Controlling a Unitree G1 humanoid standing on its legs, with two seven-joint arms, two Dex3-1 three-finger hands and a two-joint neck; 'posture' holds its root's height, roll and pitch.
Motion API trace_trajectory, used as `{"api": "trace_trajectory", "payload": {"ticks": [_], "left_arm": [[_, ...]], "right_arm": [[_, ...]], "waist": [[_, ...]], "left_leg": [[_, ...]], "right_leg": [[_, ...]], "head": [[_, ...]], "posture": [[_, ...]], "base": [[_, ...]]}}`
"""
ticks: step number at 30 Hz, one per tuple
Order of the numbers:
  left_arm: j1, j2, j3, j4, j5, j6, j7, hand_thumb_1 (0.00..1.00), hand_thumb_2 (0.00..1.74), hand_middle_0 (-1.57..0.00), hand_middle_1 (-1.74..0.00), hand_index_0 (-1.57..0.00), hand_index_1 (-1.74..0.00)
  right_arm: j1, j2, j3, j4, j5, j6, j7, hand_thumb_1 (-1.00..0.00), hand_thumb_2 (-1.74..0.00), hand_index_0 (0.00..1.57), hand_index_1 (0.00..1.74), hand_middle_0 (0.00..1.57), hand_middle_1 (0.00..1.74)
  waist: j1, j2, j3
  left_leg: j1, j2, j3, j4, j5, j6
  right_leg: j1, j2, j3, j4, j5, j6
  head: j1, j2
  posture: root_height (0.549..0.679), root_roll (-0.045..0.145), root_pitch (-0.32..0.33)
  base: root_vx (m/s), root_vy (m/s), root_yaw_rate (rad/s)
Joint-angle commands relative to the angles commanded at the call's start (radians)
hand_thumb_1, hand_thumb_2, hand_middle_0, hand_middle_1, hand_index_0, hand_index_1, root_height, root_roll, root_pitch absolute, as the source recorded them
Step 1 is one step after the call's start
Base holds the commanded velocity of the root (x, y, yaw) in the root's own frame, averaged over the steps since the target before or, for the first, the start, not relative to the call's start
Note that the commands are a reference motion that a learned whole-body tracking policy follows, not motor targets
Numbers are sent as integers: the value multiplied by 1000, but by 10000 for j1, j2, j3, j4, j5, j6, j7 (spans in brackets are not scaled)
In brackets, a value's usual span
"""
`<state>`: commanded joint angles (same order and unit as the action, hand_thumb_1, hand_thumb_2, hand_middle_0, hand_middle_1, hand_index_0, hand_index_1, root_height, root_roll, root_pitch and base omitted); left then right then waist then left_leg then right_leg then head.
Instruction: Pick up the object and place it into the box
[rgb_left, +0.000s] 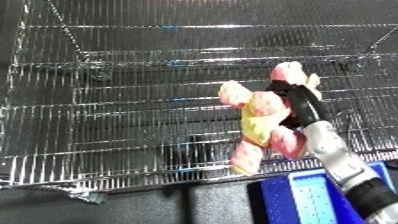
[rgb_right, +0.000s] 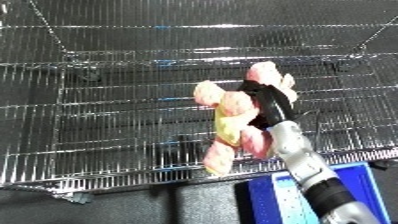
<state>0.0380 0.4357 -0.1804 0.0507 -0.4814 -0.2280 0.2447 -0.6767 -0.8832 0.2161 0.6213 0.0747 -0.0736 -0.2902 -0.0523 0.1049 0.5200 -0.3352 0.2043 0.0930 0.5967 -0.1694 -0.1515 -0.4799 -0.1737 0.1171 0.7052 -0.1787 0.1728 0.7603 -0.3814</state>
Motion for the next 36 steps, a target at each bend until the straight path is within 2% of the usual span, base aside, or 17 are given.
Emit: {"api": "trace_trajectory", "payload": {"ticks": [5, 12, 20, 25, 29, 32, 36], "left_arm": [[-85, -52, -49, 89, 92, 99, -35, 1000, 1740, -1570, -1740, -1570, -1740], [-42, -139, 57, 71, 280, 295, -63, 1000, 1740, -1570, -1740, -1570, -1740], [154, -268, 256, -21, 423, 476, 29, 1000, 1740, -1570, -1740, -1570, -1740], [174, -413, 208, -12, 417, 498, 100, 1000, 1740, -1570, -1740, -1570, -1740], [91, -560, 78, 88, 430, 471, 151, 1000, 1740, -1570, -1740, -1570, -1740], [4, -679, -53, 171, 375, 418, 146, 1000, 1740, -1570, -1740, -1570, -1740], [-164, -792, -281, 320, 264, 284, 137, 1000, 1740, -1570, -1740, -1570, -1740]], "right_arm": [[1276, 48, -1334, -1664, 157, -259, -382, -1000, -1740, 1570, 1740, 1570, 1740], [3201, 391, -3539, -4229, 102, -690, -988, -1000, -1740, 1570, 1740, 1570, 1740], [5078, 1133, -5945, -5942, 99, -1171, -1803, -1000, -1740, 1570, 1740, 1570, 1740], [6043, 1797, -6982, -6352, 215, -1414, -2109, -1000, -1740, 1570, 1740, 1570, 1740], [6525, 2142, -7559, -6599, 306, -1612, -2341, -1000, -1740, 1570, 1740, 1570, 1740], [6670, 2267, -7884, -6571, 554, -1793, -2534, -1000, -1740, 1570, 1740, 1570, 1740], [6678, 2221, -8290, -5956, 1250, -2113, -2831, -1000, -1740, 1570, 1740, 1570, 1740]], "waist": [[-231, -107, 0], [-709, -265, 0], [-1399, -372, -8], [-1883, -299, -68], [-2385, -140, -159], [-2694, 22, -192], [-3077, 224, -215]], "left_leg": [[141, 19, 76, 95, -97, 53], [441, 78, 275, 255, -297, 113], [837, 161, 581, 437, -549, 164], [1112, 194, 822, 499, -692, 177], [1386, 182, 1075, 439, -761, 179], [1570, 144, 1258, 370, -778, 169], [1757, 61, 1450, 284, -787, 156]], "right_leg": [[148, -46, 49, -35, 46, 35], [411, -67, 150, -122, 76, 91], [653, -8, 373, -217, 90, 112], [798, 54, 558, -307, 88, 90], [923, 86, 731, -468, 119, 69], [1000, 88, 851, -607, 165, 57], [1062, 83, 997, -746, 222, 43]], "head": [[379, 220], [814, 420], [1253, 199], [1523, -55], [1721, -343], [2059, -376], [2218, -427]], "posture": [[632, 69, -53], [631, 65, -75], [630, 65, -99], [631, 70, -111], [632, 76, -119], [633, 80, -123], [634, 87, -125]], "base": [[-21, 20, -41], [-6, 37, -89], [12, 45, -151], [15, 44, -177], [29, 58, -216], [18, 59, -188], [4, 58, -179]]}}
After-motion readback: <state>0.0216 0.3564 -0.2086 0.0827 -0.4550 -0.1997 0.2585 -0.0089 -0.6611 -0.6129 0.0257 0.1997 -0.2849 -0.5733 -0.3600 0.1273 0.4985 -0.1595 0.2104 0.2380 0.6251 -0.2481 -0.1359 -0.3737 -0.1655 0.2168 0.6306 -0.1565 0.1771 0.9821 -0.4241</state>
